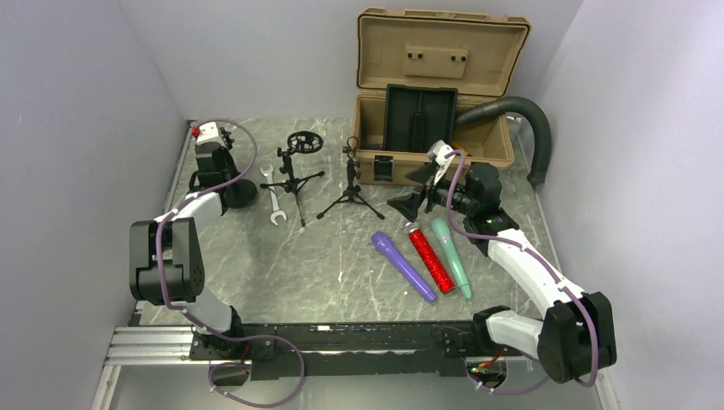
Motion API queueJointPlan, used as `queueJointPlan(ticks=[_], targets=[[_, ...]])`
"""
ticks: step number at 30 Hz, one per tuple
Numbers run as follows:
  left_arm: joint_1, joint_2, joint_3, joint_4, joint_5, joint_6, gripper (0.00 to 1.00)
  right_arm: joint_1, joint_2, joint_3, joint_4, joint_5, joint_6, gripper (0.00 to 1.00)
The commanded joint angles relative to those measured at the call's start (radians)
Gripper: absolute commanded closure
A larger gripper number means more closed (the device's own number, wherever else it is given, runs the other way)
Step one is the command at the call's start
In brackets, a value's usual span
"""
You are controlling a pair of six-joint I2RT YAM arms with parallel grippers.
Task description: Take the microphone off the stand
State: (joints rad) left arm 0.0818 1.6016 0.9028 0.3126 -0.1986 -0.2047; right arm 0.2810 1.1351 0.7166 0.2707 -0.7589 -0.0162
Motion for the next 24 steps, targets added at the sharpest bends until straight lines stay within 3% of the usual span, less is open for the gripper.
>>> queueJointPlan(ticks=[1,7,11,15,24], targets=[[-0.003,-0.029,0.016,-0.143,0.031,-0.031,0.79,-0.007,-0.023,-0.004,0.031,-0.012,-0.011,0.00],[-0.002,-0.036,0.020,-0.189,0.040,-0.041,0.76,-0.008,-0.025,-0.008,0.034,-0.014,-0.007,0.00],[-0.003,-0.042,0.021,-0.205,0.038,-0.033,0.51,-0.011,-0.025,-0.008,0.035,-0.016,-0.008,0.00],[-0.003,-0.045,0.021,-0.216,0.024,-0.018,0.35,-0.011,-0.023,-0.008,0.037,-0.016,-0.007,0.00],[-0.003,-0.071,0.012,-0.228,-0.012,0.013,0.28,-0.013,-0.019,-0.009,0.038,-0.017,-0.005,0.00]])
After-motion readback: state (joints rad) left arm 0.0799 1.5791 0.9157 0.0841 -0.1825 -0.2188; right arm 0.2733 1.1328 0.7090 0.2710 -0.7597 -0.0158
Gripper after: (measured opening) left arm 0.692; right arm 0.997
